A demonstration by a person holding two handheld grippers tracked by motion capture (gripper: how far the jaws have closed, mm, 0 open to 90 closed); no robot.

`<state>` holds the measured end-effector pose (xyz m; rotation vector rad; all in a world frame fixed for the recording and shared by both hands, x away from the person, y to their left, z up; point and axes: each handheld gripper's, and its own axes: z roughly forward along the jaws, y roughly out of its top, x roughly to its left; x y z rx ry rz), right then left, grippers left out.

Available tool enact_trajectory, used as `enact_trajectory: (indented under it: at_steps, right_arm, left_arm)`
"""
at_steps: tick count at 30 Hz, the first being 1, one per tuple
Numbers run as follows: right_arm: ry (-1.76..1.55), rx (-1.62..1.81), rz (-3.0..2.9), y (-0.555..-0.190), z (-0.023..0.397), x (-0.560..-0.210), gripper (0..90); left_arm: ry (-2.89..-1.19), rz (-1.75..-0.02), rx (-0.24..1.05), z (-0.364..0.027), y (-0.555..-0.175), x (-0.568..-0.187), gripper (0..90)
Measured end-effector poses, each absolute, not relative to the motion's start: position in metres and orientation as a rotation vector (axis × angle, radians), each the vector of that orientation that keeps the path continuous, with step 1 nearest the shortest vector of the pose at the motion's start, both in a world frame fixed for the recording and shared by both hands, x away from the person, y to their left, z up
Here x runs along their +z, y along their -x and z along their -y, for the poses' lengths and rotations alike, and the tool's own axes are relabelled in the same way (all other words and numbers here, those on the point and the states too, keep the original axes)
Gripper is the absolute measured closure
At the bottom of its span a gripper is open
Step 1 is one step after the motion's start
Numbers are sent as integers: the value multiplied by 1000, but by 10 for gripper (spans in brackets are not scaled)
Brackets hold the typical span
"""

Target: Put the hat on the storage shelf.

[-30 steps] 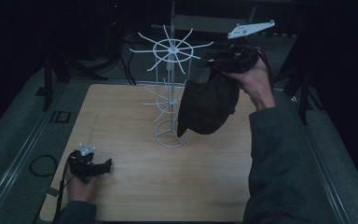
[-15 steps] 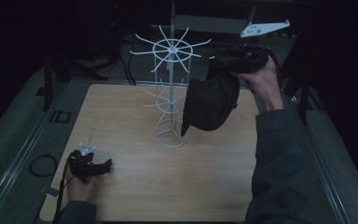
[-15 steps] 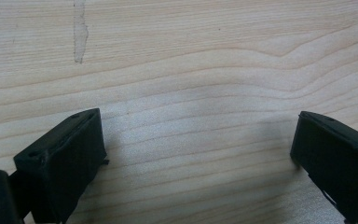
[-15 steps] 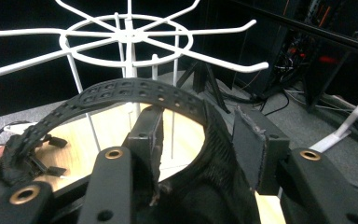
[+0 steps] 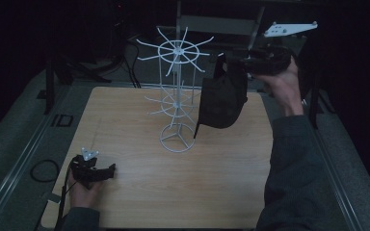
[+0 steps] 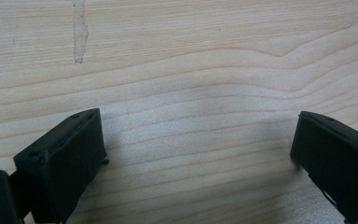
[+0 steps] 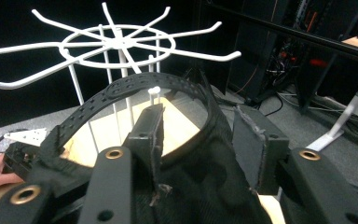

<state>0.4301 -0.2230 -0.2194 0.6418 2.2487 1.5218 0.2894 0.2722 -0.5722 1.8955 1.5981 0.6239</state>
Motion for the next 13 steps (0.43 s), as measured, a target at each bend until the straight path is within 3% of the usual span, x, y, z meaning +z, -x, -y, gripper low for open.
enact_trajectory:
  at_steps: [13]
  right_arm:
    - [-748, 1467, -2187, -433, 238, -225, 693]
  left_arm:
    - [-1893, -1600, 623, -272, -290, -572, 30]
